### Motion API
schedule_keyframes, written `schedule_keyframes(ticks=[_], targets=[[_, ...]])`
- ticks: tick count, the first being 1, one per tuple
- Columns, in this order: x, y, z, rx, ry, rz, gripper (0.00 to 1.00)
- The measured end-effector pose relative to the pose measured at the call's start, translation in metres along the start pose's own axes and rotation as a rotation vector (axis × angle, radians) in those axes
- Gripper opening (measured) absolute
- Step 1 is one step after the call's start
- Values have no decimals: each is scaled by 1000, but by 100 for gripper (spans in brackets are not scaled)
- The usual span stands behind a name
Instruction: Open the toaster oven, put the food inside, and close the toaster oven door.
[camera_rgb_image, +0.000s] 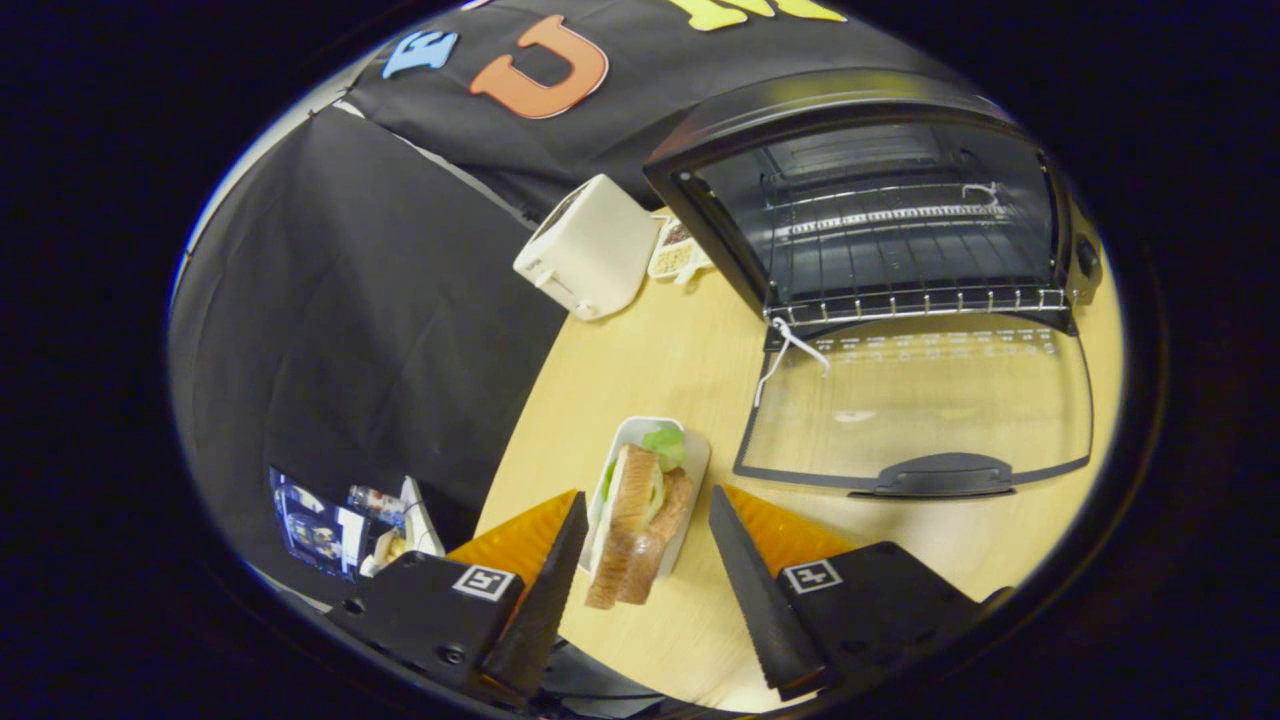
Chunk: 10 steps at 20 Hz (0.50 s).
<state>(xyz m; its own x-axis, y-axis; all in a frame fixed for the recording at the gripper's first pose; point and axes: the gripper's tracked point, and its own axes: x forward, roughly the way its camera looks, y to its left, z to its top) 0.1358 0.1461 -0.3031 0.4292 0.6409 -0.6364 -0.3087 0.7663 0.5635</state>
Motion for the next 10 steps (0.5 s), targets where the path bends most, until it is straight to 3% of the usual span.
schedule_keyframes(ticks=[5, 7, 10], targets=[[3, 0, -11, 77, 43, 7, 47], [1, 4, -8, 108, 38, 33, 39], [-4, 10, -3, 155, 10, 68, 37]])
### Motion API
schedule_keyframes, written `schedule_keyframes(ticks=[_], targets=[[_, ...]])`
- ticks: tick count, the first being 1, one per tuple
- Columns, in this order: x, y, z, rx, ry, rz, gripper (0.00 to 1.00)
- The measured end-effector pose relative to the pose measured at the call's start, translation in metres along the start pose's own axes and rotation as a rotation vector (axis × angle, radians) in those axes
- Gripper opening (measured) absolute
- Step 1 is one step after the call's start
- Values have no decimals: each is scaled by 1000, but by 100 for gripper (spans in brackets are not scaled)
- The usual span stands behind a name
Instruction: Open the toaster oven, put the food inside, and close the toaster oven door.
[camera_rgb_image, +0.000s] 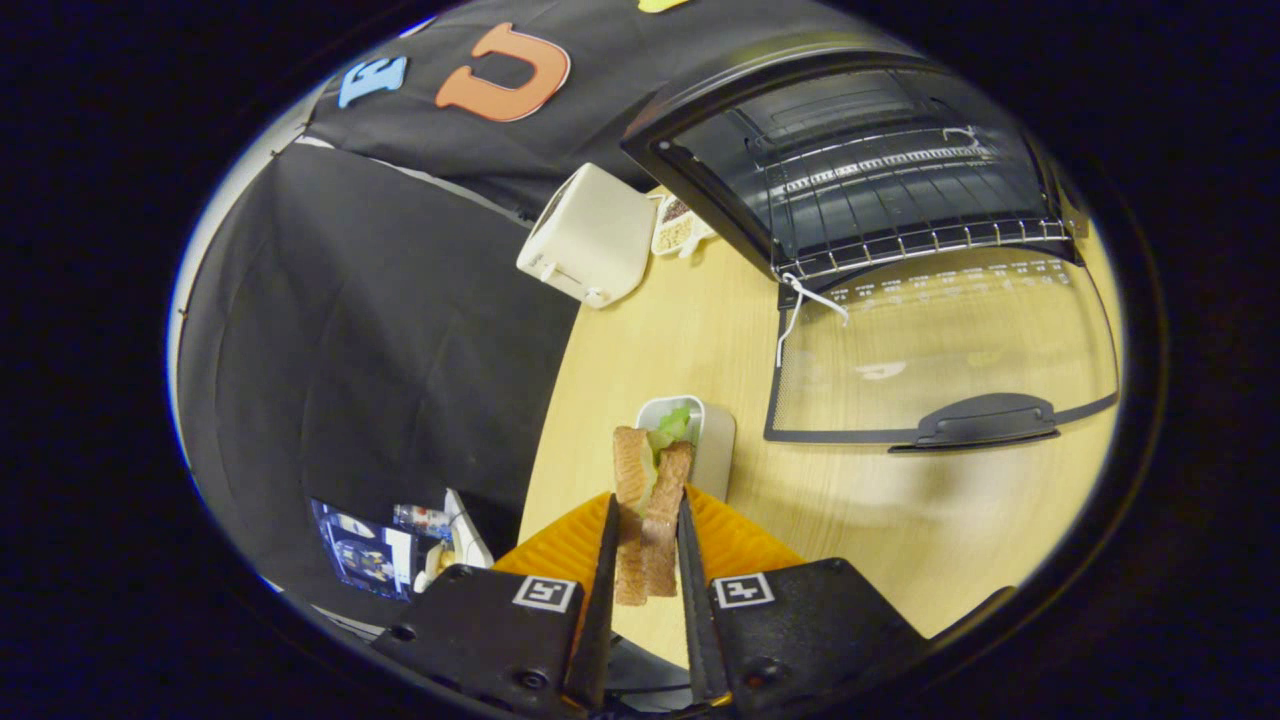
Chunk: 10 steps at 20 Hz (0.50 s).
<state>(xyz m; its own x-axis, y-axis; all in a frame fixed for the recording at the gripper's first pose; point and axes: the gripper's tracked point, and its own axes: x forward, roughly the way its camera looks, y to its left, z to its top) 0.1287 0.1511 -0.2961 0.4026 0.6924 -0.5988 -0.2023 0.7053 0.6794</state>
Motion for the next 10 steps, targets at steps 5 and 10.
schedule_keyframes(ticks=[5, 10], targets=[[-23, 23, 16, 65, -65, 96, 36], [-56, 17, 53, 144, -202, 144, 36]])
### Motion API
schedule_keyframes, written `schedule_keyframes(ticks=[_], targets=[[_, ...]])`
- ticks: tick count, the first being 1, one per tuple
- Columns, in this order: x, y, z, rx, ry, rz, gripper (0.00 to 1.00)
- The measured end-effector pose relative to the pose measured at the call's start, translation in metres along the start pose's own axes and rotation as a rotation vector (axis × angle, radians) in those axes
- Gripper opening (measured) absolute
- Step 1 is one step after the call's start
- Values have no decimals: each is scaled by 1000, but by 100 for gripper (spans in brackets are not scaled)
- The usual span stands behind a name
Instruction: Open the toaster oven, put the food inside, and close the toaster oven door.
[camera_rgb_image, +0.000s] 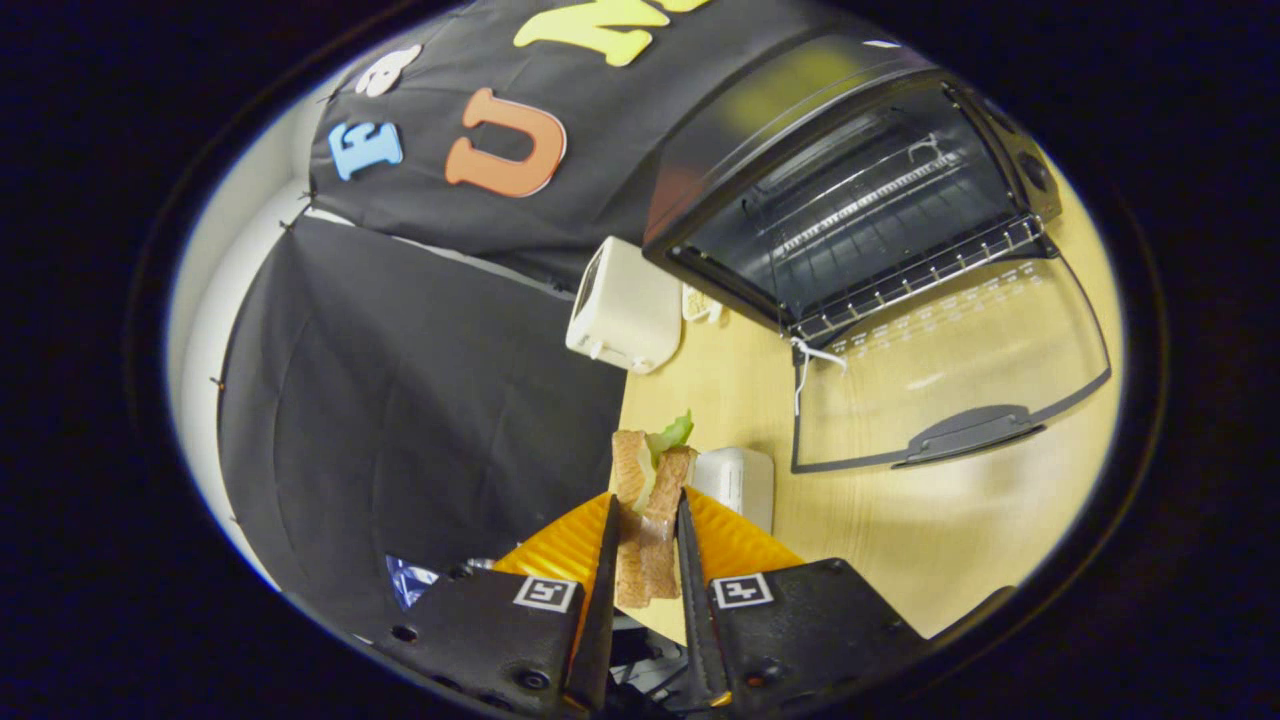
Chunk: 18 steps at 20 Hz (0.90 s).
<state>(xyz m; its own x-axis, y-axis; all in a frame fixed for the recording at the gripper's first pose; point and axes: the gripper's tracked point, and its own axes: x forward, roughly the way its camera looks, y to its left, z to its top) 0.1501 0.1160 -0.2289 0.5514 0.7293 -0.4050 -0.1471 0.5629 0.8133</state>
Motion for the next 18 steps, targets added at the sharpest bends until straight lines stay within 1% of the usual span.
schedule_keyframes(ticks=[5, 6, 9, 10, 11, 13, 16, 18], targets=[[-28, -25, 52, 142, -168, 20, 36], [-33, -34, 65, 164, -207, 15, 36], [-44, -69, 103, 206, -350, -40, 36], [-48, -77, 115, 229, -411, -39, 36], [-51, -80, 129, 254, -472, -22, 36], [-52, -79, 149, 282, -576, 41, 36], [-32, -91, 160, 321, -628, 45, 36], [-15, -88, 171, 332, -657, 78, 36]])
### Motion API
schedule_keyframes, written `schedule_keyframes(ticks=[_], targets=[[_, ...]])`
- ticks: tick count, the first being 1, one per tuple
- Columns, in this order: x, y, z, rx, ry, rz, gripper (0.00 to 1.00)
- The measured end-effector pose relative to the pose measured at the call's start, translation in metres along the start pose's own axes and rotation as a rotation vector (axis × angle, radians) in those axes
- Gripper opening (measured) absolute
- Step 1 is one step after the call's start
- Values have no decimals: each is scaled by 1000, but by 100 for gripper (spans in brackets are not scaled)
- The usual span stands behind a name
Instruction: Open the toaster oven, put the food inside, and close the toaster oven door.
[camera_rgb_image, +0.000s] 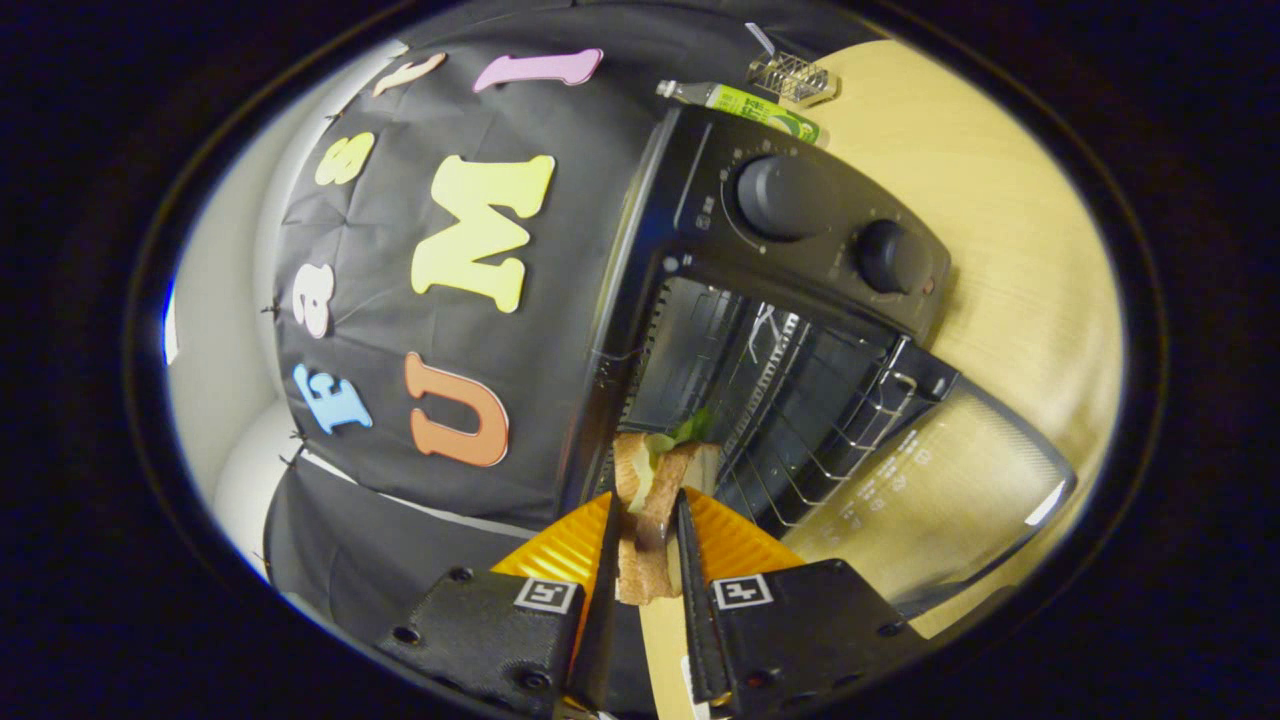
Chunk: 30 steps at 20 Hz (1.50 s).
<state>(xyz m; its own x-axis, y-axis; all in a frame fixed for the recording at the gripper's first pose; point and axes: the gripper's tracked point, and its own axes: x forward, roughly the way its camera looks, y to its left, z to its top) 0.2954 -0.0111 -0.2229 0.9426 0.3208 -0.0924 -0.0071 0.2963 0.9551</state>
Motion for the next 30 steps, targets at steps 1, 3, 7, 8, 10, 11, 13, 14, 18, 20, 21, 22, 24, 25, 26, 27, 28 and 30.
schedule_keyframes(ticks=[1, 3, 7, 8, 10, 11, 13, 14, 18, 20, 21, 22, 24, 25, 26, 27, 28, 30], targets=[[8, -1, 0, -3, -8, 6, 36], [23, -8, 0, -59, -14, -12, 36], [37, -21, 15, -165, -41, -50, 36], [38, -26, 21, -201, -44, -63, 36], [41, -28, 34, -256, -74, -70, 36], [39, -32, 39, -290, -77, -81, 36], [38, -40, 43, -357, -77, -116, 36], [36, -49, 48, -413, -95, -169, 37], [28, -52, 67, -744, -165, -257, 80], [19, -44, 68, -869, -200, -285, 100], [13, -40, 66, -923, -213, -287, 100], [9, -35, 61, -974, -207, -282, 100], [-4, -30, 50, -1034, -211, -298, 100], [-14, -27, 49, -1044, -221, -305, 100], [-22, -26, 47, -1043, -230, -326, 100], [-30, -25, 42, -1047, -233, -338, 100], [-38, -23, 34, -1066, -213, -338, 100], [-48, -18, 20, -1101, -197, -300, 100]])
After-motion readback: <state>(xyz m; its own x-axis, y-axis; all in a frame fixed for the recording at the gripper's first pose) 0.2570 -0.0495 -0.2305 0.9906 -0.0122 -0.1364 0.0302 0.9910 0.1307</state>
